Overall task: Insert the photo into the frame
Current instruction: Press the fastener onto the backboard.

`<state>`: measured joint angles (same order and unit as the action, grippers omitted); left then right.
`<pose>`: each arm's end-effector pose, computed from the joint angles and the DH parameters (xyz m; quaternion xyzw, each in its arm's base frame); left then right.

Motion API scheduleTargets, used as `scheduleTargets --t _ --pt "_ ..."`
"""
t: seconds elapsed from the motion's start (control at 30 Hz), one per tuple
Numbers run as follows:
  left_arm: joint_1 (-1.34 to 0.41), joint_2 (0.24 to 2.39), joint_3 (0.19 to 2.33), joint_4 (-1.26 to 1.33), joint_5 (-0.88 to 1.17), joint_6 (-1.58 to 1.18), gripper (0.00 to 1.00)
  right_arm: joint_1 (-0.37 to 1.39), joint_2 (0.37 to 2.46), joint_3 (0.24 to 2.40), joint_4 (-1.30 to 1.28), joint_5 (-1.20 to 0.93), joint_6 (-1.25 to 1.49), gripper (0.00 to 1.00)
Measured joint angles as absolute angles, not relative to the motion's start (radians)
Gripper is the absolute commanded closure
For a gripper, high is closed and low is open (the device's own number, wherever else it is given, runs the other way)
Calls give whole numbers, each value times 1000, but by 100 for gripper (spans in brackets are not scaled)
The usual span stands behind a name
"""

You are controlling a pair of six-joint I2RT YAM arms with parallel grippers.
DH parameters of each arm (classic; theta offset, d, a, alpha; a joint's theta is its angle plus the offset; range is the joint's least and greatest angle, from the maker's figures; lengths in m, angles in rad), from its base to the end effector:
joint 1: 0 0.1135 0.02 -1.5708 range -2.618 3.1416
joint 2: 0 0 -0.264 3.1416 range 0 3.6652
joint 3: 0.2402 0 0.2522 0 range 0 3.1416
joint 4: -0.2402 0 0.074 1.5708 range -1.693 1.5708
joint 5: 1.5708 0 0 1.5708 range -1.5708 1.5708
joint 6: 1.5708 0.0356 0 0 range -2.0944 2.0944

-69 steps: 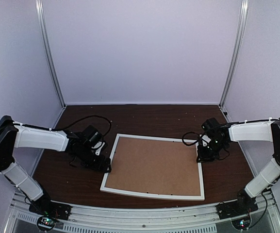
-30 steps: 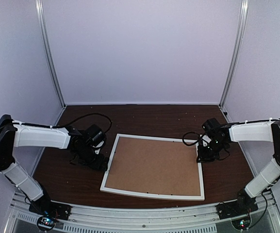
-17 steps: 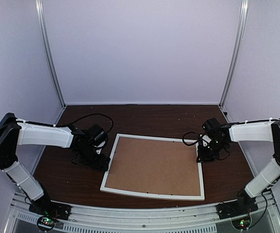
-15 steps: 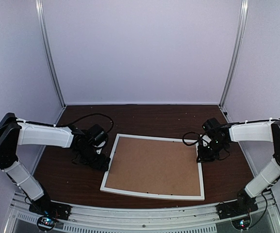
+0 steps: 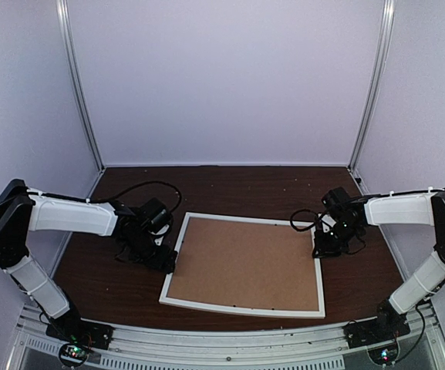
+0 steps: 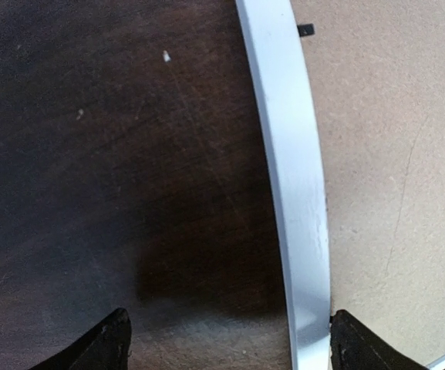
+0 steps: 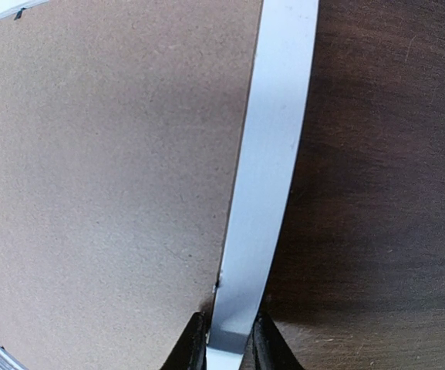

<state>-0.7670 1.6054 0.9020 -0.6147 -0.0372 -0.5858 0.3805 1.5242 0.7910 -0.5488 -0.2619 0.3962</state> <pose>0.2041 -0.1949 0.1586 0.0874 0.9880 -0.0645 0.1098 0.2387 0.1054 0.1540 -0.0111 0.9812 0.1736 0.0831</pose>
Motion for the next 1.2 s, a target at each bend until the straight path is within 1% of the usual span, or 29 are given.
scheduleTargets --t 0.67,0.87,0.93,1.07,1.2 --pt "-794 1623 892 -569 5 -603 10 379 1520 785 -541 -266 396 78" --pt "-798 1622 898 -571 -7 -588 10 379 1518 785 -542 -265 396 75" --pt "-793 1622 911 -575 -12 -580 12 379 1518 785 -542 -264 396 74" --pt "-775 1625 949 -572 -11 -559 20 379 1517 782 -537 -262 397 72" --pt "-739 1655 998 -567 -2 -534 33 379 1517 780 -526 -262 397 70"
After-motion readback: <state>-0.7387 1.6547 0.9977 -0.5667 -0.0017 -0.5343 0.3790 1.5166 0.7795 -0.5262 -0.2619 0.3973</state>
